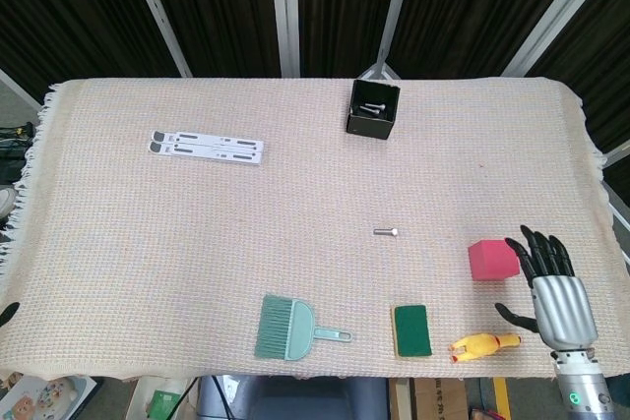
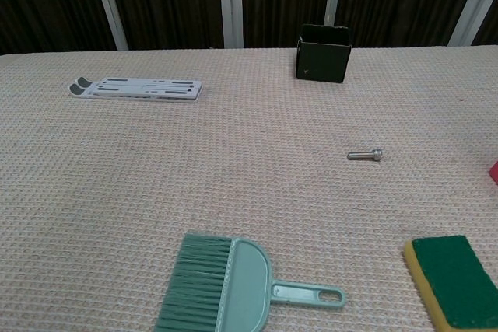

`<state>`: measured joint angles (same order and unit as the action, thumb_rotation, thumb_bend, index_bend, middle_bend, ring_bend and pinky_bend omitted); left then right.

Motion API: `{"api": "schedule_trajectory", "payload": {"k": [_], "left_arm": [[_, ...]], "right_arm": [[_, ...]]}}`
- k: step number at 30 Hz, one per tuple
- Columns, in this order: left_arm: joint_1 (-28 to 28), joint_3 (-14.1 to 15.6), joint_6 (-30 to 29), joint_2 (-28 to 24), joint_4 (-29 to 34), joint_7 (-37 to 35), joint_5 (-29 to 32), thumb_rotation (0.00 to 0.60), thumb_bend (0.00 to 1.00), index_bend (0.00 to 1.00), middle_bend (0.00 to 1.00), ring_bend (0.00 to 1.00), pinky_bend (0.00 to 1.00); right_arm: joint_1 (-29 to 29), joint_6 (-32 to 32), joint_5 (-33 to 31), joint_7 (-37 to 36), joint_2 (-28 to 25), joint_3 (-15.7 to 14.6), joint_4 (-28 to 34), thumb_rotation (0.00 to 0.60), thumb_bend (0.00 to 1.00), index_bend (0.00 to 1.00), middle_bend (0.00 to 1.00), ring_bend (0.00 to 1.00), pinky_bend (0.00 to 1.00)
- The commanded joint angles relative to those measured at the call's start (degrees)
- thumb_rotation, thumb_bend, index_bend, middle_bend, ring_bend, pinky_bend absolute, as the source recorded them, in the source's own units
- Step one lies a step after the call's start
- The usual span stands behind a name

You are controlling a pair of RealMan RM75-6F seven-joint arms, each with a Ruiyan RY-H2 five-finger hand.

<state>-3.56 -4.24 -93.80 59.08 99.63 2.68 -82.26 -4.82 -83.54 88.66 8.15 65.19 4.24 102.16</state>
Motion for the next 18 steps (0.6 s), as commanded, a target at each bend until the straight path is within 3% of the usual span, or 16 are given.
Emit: {"api": "schedule_trajectory", "payload": {"k": [1,7,13,18], "left_arm": [[-0.01,-0.23,-0.2,0.14,-0.16,0.2,0.21,0.6,0.24,0.12,0.0,0.0,0.0],[0.21,-0.29,0.42,0.03,-0.23,0.12,0.56,0.6,0.24,0.12,0.0,0.0,0.0],[0.42,-0.19,0.88,0.02,-0.23,0.25,0.49,0.6,0.24,0.12,0.0,0.0,0.0],[0.52,-0.4,1.05,0.04,-0.25,0.21,0.89,0.6,0.24,0.12,0.0,0.0,0.0]], "right_arm": [[-10.53,15.87,-11.68,4.85,-5.11,6.44,9.64,0.6,0.11,0.17,0.0,0.03,0.05],[-20.09,23.36,-29.59,16.67,-3.76,11.69,12.29,0.6,0.11,0.22,0.0,0.07,0.07],[-29.31,23.72,-43.29,23.21,5.6,14.78,7.68,0.6,0.11,0.32,0.02,0.12,0.09],[-35.03,20.99,-50.24,27.74,13.63,15.58,2.63,0.6,0.14,0.37,0.04,0.13,0.09]]}}
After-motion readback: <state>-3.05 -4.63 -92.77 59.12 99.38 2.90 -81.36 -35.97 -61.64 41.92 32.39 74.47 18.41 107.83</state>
